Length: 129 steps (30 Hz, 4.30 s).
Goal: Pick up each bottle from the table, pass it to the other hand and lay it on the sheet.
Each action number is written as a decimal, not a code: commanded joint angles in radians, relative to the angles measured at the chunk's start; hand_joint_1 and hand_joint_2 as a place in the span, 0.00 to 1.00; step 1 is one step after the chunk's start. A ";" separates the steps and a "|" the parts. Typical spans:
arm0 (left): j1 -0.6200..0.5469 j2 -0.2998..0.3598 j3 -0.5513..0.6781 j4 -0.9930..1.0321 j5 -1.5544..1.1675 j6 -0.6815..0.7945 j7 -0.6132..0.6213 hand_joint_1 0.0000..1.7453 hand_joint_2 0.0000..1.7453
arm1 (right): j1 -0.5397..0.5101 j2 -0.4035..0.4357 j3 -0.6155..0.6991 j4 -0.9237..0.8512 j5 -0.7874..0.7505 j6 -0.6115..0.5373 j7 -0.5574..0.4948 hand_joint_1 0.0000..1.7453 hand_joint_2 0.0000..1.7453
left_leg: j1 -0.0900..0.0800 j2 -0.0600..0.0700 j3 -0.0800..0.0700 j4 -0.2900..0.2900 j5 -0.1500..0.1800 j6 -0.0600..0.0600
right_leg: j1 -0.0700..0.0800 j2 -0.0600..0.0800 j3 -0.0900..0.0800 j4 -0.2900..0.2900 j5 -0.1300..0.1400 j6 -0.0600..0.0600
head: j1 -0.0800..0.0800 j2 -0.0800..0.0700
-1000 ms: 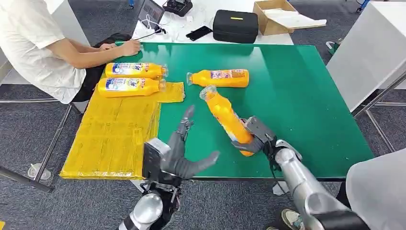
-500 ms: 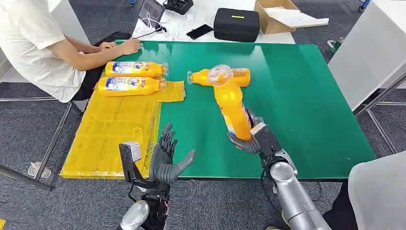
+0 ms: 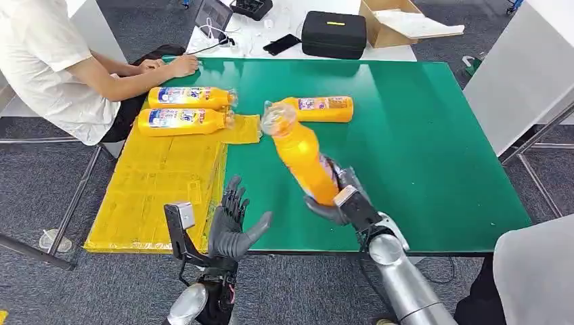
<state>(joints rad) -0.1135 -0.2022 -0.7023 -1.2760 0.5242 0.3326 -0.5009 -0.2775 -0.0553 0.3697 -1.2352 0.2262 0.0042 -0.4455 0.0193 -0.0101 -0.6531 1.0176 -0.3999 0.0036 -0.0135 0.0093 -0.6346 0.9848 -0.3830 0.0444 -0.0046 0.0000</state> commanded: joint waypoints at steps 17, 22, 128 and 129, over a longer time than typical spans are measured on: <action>-0.070 0.019 -0.007 -0.076 0.041 -0.068 0.019 0.00 1.00 | -0.168 -0.049 0.382 0.205 0.076 0.120 0.099 1.00 1.00 | -0.001 0.001 0.005 0.000 -0.002 0.001 | 0.000 -0.001 0.005 0.001 -0.002 -0.002 | 0.000 0.000; -0.082 0.014 0.001 -0.035 0.078 -0.117 0.059 0.00 1.00 | -0.184 -0.052 0.382 0.201 0.067 0.121 0.091 1.00 1.00 | -0.001 0.001 0.002 0.000 0.000 0.001 | 0.000 -0.001 0.002 0.000 0.000 -0.001 | 0.000 0.000; -0.372 0.121 0.170 0.535 -1.742 0.144 0.467 1.00 1.00 | 0.169 0.185 -0.335 -0.335 0.175 -0.702 -0.253 0.00 0.00 | 0.000 0.001 0.006 -0.002 0.000 0.000 | 0.000 -0.002 0.005 -0.001 0.000 -0.002 | 0.000 0.000; -0.413 0.121 0.137 0.591 -1.788 0.072 0.504 1.00 1.00 | 0.165 0.177 -0.322 -0.315 0.163 -0.702 -0.253 0.00 0.00 | 0.000 0.001 0.004 -0.002 0.001 0.000 | 0.001 -0.001 0.003 -0.001 0.000 -0.001 | 0.000 0.000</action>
<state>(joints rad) -0.2980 -0.1469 -0.4597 -1.0477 -1.0972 0.6197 -0.1739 -0.0851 0.1713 -0.0241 -1.6808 0.4426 -0.6958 -0.6958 0.0195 -0.0097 -0.6538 1.0175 -0.3987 0.0032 -0.0133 0.0084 -0.6360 0.9850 -0.3825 0.0442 -0.0042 0.0000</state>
